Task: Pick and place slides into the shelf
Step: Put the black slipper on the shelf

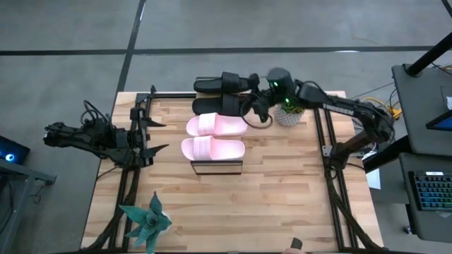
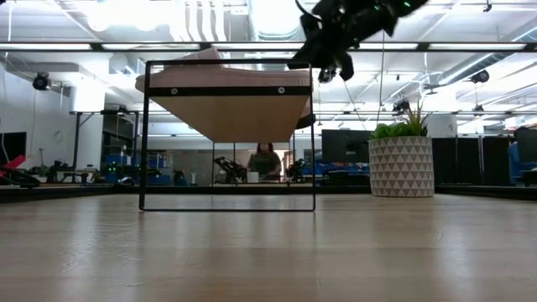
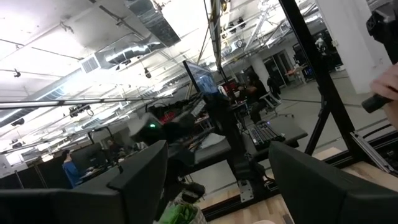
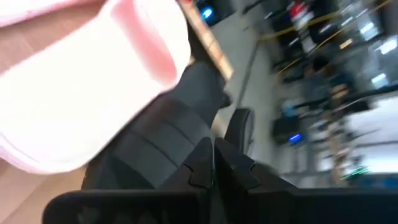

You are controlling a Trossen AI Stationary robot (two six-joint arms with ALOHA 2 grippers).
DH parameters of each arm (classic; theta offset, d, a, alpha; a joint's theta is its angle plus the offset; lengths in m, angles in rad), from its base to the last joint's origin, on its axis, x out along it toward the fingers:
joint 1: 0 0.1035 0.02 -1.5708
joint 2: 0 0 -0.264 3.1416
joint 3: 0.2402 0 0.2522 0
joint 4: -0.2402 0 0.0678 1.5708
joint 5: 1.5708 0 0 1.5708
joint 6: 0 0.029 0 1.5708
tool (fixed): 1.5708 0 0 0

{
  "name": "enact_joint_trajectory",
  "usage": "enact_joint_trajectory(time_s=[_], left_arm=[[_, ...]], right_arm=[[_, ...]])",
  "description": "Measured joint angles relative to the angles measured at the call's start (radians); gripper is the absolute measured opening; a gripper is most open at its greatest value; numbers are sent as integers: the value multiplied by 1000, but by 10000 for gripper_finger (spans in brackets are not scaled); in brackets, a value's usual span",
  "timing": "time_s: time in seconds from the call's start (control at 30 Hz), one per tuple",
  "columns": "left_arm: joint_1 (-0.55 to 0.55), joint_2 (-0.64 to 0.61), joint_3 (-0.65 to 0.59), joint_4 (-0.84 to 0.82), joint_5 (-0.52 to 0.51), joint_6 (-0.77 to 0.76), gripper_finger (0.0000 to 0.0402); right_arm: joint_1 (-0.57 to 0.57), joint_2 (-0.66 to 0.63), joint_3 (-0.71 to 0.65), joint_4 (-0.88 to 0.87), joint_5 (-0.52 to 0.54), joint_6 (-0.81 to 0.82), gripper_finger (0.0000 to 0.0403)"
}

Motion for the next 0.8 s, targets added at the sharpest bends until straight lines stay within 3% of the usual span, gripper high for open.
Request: enact_joint_trajectory(time_s=[0.13,0.3,0.47,0.8], left_arm=[[0,0,0,0,0,0,265],[0,1,0,0,-2,0,265],[0,4,0,1,-20,0,265],[0,29,0,2,-23,0,265]], right_arm=[[1,-62,-186,225,43,-24,9],[0,-82,-307,359,113,-44,9],[1,-80,-339,355,108,-90,28],[1,-67,-334,359,106,-98,119]])
